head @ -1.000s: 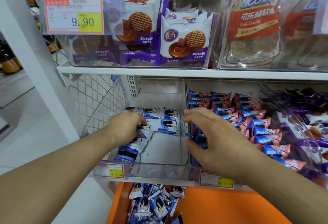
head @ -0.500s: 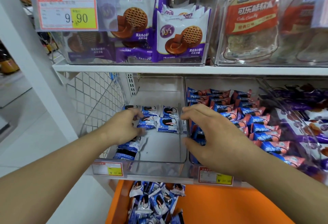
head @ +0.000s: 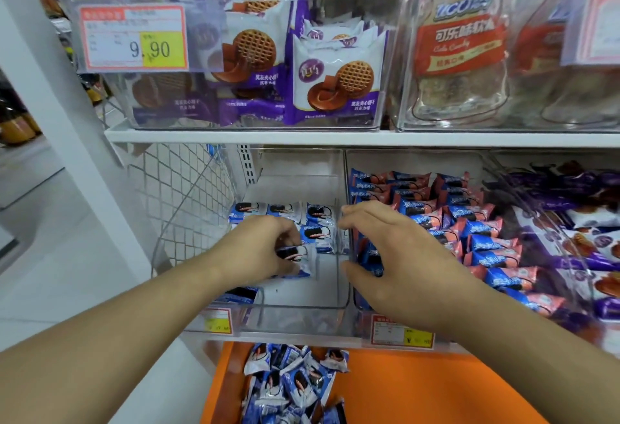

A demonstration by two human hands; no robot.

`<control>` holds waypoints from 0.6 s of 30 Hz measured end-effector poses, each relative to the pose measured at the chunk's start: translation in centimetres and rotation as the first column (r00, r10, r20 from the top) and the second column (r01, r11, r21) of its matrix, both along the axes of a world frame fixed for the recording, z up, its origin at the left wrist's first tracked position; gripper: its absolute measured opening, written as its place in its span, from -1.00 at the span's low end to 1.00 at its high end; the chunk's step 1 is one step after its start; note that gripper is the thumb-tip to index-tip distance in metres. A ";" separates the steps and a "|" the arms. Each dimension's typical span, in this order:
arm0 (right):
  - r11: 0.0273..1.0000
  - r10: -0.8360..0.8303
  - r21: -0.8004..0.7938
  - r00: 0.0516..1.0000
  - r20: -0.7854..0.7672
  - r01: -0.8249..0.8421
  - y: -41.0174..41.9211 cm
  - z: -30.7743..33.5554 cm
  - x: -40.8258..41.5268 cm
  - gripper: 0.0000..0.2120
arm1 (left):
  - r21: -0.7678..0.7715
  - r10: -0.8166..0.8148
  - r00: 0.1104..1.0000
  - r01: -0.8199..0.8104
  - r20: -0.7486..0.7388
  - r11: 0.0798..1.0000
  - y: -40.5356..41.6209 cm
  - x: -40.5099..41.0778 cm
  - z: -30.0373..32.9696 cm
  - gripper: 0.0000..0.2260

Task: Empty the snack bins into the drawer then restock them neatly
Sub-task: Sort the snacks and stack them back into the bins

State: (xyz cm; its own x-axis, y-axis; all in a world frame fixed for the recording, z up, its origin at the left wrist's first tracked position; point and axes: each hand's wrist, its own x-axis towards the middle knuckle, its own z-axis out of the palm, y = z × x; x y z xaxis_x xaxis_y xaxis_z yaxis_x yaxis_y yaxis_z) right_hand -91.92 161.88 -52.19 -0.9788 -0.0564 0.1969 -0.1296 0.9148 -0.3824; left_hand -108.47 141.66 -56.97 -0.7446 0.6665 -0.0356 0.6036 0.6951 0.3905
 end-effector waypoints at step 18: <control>1.000 -0.007 0.003 1.000 0.004 0.007 0.0 0.2 0.0 -0.48 | -0.011 -0.089 0.996 0.089 0.015 0.996 2.4 0.5 -2.2 -0.39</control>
